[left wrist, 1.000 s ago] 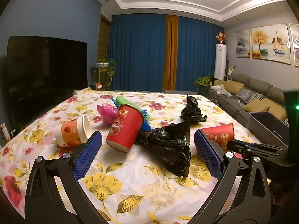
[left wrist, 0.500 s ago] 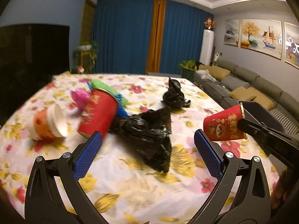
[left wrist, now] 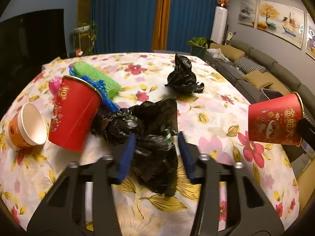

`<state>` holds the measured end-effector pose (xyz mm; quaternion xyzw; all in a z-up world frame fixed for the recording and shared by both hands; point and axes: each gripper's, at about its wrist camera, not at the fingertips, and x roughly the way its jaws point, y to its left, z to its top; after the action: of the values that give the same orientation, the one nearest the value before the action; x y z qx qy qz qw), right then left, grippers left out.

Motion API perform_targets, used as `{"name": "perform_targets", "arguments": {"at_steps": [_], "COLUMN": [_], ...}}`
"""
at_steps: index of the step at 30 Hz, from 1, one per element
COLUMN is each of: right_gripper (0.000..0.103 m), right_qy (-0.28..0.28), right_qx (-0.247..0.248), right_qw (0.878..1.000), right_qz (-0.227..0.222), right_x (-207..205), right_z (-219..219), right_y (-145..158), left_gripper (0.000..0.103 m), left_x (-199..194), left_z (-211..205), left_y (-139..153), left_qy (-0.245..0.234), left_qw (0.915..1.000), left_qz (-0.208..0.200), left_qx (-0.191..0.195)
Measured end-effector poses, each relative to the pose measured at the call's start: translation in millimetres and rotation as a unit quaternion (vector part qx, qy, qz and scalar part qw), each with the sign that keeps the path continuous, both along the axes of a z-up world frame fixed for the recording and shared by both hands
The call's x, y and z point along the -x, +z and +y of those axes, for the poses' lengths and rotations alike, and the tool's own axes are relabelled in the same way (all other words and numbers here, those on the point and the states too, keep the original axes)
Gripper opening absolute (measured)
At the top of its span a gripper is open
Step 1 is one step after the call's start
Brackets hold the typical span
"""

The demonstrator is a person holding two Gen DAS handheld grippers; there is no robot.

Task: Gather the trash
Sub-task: 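Grasp the black plastic bag with the left tool while the right tool holds the red cup, then carry the black bag and red cup over the grey bin with both tools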

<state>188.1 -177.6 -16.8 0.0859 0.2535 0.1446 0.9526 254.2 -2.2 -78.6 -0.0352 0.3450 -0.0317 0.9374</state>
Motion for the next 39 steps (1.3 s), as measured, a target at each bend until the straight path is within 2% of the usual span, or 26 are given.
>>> {"name": "perform_targets", "arguments": {"at_steps": [1, 3, 6, 10, 13, 22, 31, 39], "right_gripper": [0.004, 0.004, 0.004, 0.004, 0.004, 0.004, 0.004, 0.004], "right_qy": [-0.001, -0.002, -0.001, -0.001, -0.001, -0.002, -0.019, -0.066], "right_qx": [0.000, 0.001, 0.002, 0.003, 0.005, 0.013, 0.025, 0.032], "right_qw": [1.000, 1.000, 1.000, 1.000, 1.000, 1.000, 0.998, 0.995], "right_qz": [-0.001, -0.002, -0.004, -0.008, -0.012, -0.029, -0.052, -0.068], "right_x": [0, 1, 2, 5, 7, 15, 20, 21], "right_z": [-1, -2, -3, -6, -7, -15, -33, -74], "right_y": [1, 2, 4, 8, 12, 27, 44, 56], "left_gripper": [0.022, 0.013, 0.009, 0.004, 0.003, 0.002, 0.002, 0.002], "left_x": [0, -1, 2, 15, 27, 63, 76, 68], "left_z": [1, 3, 3, 7, 9, 6, -19, -68], "left_y": [-1, -2, 0, 7, 15, 63, 90, 109], "left_qy": [-0.001, -0.005, -0.011, -0.006, -0.005, -0.029, -0.058, -0.109], "left_qw": [1.0000, 0.9999, 0.9997, 0.9988, 0.9975, 0.9892, 0.9830, 0.9758], "left_qz": [0.002, 0.004, -0.005, -0.038, -0.058, -0.129, -0.160, -0.172], "left_qx": [0.003, 0.012, 0.023, 0.031, 0.040, 0.063, 0.070, 0.080]}}
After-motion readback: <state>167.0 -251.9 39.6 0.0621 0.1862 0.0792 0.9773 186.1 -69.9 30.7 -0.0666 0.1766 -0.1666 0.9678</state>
